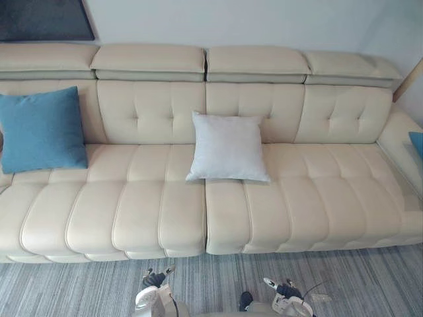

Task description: Pick up cushions and gather them together orderly.

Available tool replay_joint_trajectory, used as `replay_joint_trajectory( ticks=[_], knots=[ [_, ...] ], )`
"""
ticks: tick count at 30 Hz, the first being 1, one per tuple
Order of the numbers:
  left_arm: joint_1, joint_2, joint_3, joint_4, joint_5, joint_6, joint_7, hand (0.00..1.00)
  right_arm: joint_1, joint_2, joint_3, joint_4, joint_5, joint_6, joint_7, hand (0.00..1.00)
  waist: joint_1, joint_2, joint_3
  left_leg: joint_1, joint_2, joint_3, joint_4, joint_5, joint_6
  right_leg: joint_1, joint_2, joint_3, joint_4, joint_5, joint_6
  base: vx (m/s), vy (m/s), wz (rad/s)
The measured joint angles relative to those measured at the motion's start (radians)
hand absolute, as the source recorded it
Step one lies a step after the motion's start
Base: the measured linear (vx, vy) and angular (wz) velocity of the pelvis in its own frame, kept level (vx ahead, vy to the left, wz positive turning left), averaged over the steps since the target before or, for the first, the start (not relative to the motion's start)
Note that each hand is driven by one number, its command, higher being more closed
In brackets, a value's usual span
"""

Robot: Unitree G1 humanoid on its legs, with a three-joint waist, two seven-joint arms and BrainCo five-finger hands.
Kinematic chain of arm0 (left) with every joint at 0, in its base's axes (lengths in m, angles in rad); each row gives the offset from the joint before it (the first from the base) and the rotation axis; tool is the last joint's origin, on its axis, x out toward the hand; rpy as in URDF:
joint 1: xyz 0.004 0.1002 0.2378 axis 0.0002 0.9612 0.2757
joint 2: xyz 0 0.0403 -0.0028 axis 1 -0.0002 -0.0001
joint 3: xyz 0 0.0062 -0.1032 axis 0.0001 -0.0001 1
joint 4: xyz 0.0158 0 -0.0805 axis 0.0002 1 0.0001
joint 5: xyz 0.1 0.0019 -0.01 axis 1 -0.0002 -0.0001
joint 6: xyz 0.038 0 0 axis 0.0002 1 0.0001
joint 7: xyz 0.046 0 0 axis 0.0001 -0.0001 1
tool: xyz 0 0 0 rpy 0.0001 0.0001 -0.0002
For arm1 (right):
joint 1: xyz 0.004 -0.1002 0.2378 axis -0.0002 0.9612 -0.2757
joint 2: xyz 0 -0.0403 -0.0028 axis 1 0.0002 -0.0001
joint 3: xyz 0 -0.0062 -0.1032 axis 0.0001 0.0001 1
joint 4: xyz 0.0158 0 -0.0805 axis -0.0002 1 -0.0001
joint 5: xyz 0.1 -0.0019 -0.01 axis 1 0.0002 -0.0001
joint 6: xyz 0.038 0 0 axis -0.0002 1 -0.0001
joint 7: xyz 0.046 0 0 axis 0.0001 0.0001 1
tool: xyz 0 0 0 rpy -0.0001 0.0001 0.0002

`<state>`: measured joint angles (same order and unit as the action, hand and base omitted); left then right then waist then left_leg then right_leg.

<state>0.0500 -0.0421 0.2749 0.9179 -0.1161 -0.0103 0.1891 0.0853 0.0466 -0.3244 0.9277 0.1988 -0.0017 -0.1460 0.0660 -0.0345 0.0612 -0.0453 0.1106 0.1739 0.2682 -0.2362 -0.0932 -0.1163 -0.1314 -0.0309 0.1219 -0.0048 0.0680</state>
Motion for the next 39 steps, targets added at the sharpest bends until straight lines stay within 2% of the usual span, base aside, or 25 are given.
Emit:
replay_joint_trajectory(
  ticks=[7, 10, 11, 12, 13, 14, 15, 16, 17, 18, 20, 21, 22, 23, 24, 26, 29, 31, 32, 33, 35, 36, 37, 38, 39],
  knots=[
    [-0.004, -0.001, -0.028, 0.056, 0.047, 0.004, -0.021, 0.0, 0.006, -0.016, -0.049, 0.011, 0.0, -0.001, 0.011, 0.0, -0.004, 0.037, -0.029, 0.065, 0.007, 0.053, -0.047, 0.012, -0.001, 0.012, 0.047, 0.097, -0.076, 0.049, 0.012, 0.12, 0.025, -0.45],
    [-0.021, -0.001, -0.029, 0.073, 0.057, 0.005, -0.022, 0.0, -0.005, -0.014, -0.045, 0.016, -0.002, -0.001, 0.018, 0.0, -0.003, 0.03, -0.023, 0.096, 0.021, 0.127, -0.058, 0.006, -0.006, -0.006, 0.077, 0.152, -0.098, 0.08, 0.006, 0.11, 0.005, -0.87],
    [-0.027, -0.001, -0.029, 0.074, 0.057, 0.005, -0.022, 0.0, -0.018, -0.015, -0.043, 0.029, -0.002, -0.002, 0.019, 0.0, -0.002, 0.028, -0.02, 0.099, 0.028, 0.16, -0.063, 0.006, -0.005, -0.024, 0.09, 0.121, -0.112, 0.11, -0.016, 0.04, -0.015, -1.32],
    [-0.032, -0.001, -0.03, 0.074, 0.057, 0.005, -0.022, 0.0, -0.039, -0.016, -0.042, 0.039, -0.003, -0.001, 0.019, 0.0, 0.0, 0.031, -0.016, 0.099, 0.041, 0.209, -0.075, 0.007, -0.003, -0.042, 0.104, 0.037, -0.133, 0.143, -0.055, 0.03, -0.028, -1.2],
    [-0.035, -0.001, -0.029, 0.073, 0.057, 0.005, -0.024, 0.0, -0.051, -0.015, -0.043, 0.041, -0.003, -0.001, 0.019, 0.0, -0.001, 0.037, -0.007, 0.097, 0.051, 0.249, -0.078, 0.008, -0.003, -0.052, 0.097, -0.055, -0.129, 0.117, -0.095, 0.04, -0.076, -1.2],
    [-0.044, -0.009, -0.041, 0.072, 0.057, 0.01, -0.025, 0.0, -0.067, -0.029, -0.05, 0.041, -0.006, 0.0, 0.017, 0.0, -0.012, 0.057, 0.008, 0.112, 0.067, 0.29, -0.081, 0.009, -0.004, -0.085, 0.057, -0.266, -0.024, 0.04, -0.142, 0.04, -0.057, -1.01],
    [-0.038, -0.009, -0.066, 0.068, 0.057, 0.01, -0.027, 0.0, -0.056, -0.04, -0.056, 0.048, -0.012, 0.001, 0.017, 0.0, -0.011, 0.072, 0.02, 0.145, 0.074, 0.326, -0.08, 0.009, -0.005, -0.092, 0.008, -0.43, 0.068, -0.006, -0.162, 0.08, -0.04, -1.05],
    [-0.028, -0.003, -0.069, 0.064, 0.057, 0.01, -0.03, 0.0, -0.043, -0.044, -0.057, 0.049, -0.02, 0.0, 0.016, 0.0, -0.008, 0.065, 0.017, 0.165, 0.067, 0.342, -0.077, 0.009, -0.006, -0.083, -0.016, -0.492, 0.104, -0.004, -0.17, 0.11, -0.051, -1.13],
    [-0.024, 0.006, -0.068, 0.068, 0.057, 0.012, -0.038, 0.0, -0.04, -0.053, -0.056, 0.052, -0.042, 0.0, 0.016, 0.0, -0.009, 0.061, 0.018, 0.192, 0.063, 0.339, -0.072, 0.01, -0.006, -0.065, -0.003, -0.471, 0.113, -0.025, -0.126, 0.1, -0.095, -0.92],
    [-0.018, 0.017, -0.07, 0.069, 0.057, 0.013, -0.04, 0.0, -0.039, -0.058, -0.057, 0.053, -0.043, 0.0, 0.016, 0.0, -0.012, 0.069, 0.023, 0.2, 0.072, 0.338, -0.055, 0.01, -0.007, -0.062, 0.014, -0.439, 0.111, -0.038, -0.118, 0.11, -0.163, -0.92],
    [-0.02, 0.022, -0.077, 0.064, 0.057, 0.013, -0.041, 0.0, -0.038, -0.06, -0.065, 0.063, -0.042, -0.002, 0.017, 0.0, -0.011, 0.068, 0.034, 0.181, 0.111, 0.332, 0.073, 0.011, -0.008, -0.06, 0.039, -0.396, 0.117, -0.066, -0.124, 0.14, -0.214, -0.78],
    [-0.019, 0.02, -0.06, 0.055, 0.056, 0.014, -0.041, 0.0, -0.039, -0.066, -0.064, 0.068, -0.042, -0.001, 0.017, 0.0, -0.01, 0.073, 0.049, 0.121, 0.17, 0.289, 0.273, 0.02, 0.0, -0.041, 0.069, -0.376, 0.118, -0.085, -0.135, 0.13, -0.23, -0.75],
    [-0.019, 0.018, -0.053, 0.048, 0.056, 0.015, -0.042, 0.0, -0.039, -0.065, -0.063, 0.067, -0.042, -0.001, 0.017, 0.0, -0.007, 0.08, 0.063, 0.073, 0.206, 0.234, 0.416, 0.057, 0.041, -0.02, 0.09, -0.359, 0.119, -0.092, -0.144, 0.12, -0.2, -0.83],
    [-0.014, 0.021, -0.048, 0.03, 0.053, 0.013, -0.044, 0.0, -0.039, -0.066, -0.059, 0.067, -0.041, -0.001, 0.016, 0.0, 0.001, 0.081, 0.079, 0.007, 0.23, 0.161, 0.563, 0.127, 0.108, 0.002, 0.11, -0.323, 0.119, -0.107, -0.165, 0.12, -0.117, -1.07],
    [-0.002, 0.024, -0.049, 0.02, 0.051, 0.01, -0.047, 0.0, -0.046, -0.067, -0.054, 0.065, -0.041, -0.001, 0.011, 0.0, 0.02, 0.081, 0.085, -0.067, 0.208, 0.063, 0.683, 0.074, 0.08, 0.014, 0.129, -0.271, 0.131, -0.13, -0.173, 0.13, -0.078, -1.19],
    [0.001, 0.029, -0.059, 0.012, 0.045, 0.007, -0.049, 0.0, -0.049, -0.065, -0.052, 0.064, -0.04, 0.0, 0.009, 0.0, 0.025, 0.08, 0.085, -0.157, 0.136, -0.008, 0.683, -0.002, 0.036, 0.017, 0.144, -0.213, 0.134, -0.142, -0.178, 0.16, -0.046, -1.19],
    [0.016, 0.02, -0.064, -0.022, 0.042, 0.001, -0.058, 0.0, -0.043, -0.064, -0.055, 0.057, -0.04, 0.006, 0.008, 0.0, 0.043, 0.08, 0.096, -0.219, 0.035, -0.069, 0.38, -0.016, 0.016, 0.044, 0.155, -0.138, 0.118, -0.156, -0.154, 0.22, 0.011, -1.06],
    [0.023, 0.018, -0.063, -0.032, 0.042, 0.0, -0.058, 0.0, -0.039, -0.058, -0.055, 0.027, -0.041, 0.009, 0.008, 0.0, 0.049, 0.079, 0.095, -0.234, -0.029, -0.17, 0.169, 0.015, -0.013, 0.048, 0.177, -0.075, 0.116, -0.17, -0.145, 0.21, 0.065, -0.94],
    [0.033, 0.018, -0.057, -0.042, 0.038, -0.002, -0.057, 0.0, -0.04, -0.058, -0.059, 0.029, -0.042, 0.007, 0.009, 0.0, 0.056, 0.081, 0.092, -0.234, -0.04, -0.222, 0.095, 0.039, -0.004, 0.047, 0.194, -0.037, 0.119, -0.178, -0.143, 0.24, 0.108, -1.18],
    [0.038, 0.017, -0.057, -0.042, 0.035, -0.004, -0.058, 0.0, -0.042, -0.055, -0.061, 0.03, -0.042, 0.007, 0.009, 0.0, 0.06, 0.081, 0.088, -0.232, -0.048, -0.247, 0.095, 0.073, 0.028, 0.047, 0.204, -0.009, 0.125, -0.186, -0.143, 0.3, 0.157, -1.27],
    [0.044, 0.025, -0.054, -0.045, 0.036, -0.004, -0.058, 0.0, -0.028, -0.038, -0.044, 0.026, -0.045, 0.008, 0.011, 0.0, 0.077, 0.051, 0.058, -0.191, -0.066, -0.203, 0.097, 0.093, 0.047, 0.03, 0.198, 0.089, 0.189, -0.244, -0.109, 0.36, 0.192, -1.26],
    [0.048, 0.032, -0.053, -0.044, 0.036, -0.003, -0.058, 0.0, -0.02, -0.035, -0.031, 0.027, -0.047, 0.008, 0.013, 0.0, 0.086, 0.035, 0.047, -0.17, -0.073, -0.169, 0.087, 0.081, 0.047, 0.023, 0.184, 0.113, 0.226, -0.267, -0.081, 0.36, 0.176, -1.23],
    [0.051, 0.04, -0.053, -0.044, 0.037, -0.003, -0.057, 0.0, -0.007, -0.028, -0.016, 0.026, -0.053, 0.01, 0.016, 0.0, 0.095, 0.008, 0.033, -0.121, -0.09, -0.106, 0.057, 0.067, 0.056, -0.01, 0.151, 0.137, 0.366, -0.305, -0.01, 0.36, 0.173, -1.05],
    [0.05, 0.044, -0.056, -0.043, 0.037, 0.0, -0.057, 0.0, -0.003, -0.027, -0.01, 0.026, -0.072, 0.011, 0.015, 0.0, 0.091, -0.002, 0.032, -0.085, -0.104, -0.074, 0.055, 0.055, 0.071, -0.055, 0.126, 0.127, 0.506, -0.308, 0.056, 0.36, 0.171, -0.84],
    [0.049, 0.044, -0.059, -0.044, 0.037, 0.003, -0.057, 0.0, 0.0, -0.028, -0.008, 0.02, -0.08, 0.011, 0.017, 0.0, 0.082, 0.0, 0.033, -0.057, -0.11, -0.068, 0.052, 0.044, 0.083, -0.086, 0.104, 0.096, 0.594, -0.294, 0.093, 0.33, 0.143, -0.4]
  ],
)
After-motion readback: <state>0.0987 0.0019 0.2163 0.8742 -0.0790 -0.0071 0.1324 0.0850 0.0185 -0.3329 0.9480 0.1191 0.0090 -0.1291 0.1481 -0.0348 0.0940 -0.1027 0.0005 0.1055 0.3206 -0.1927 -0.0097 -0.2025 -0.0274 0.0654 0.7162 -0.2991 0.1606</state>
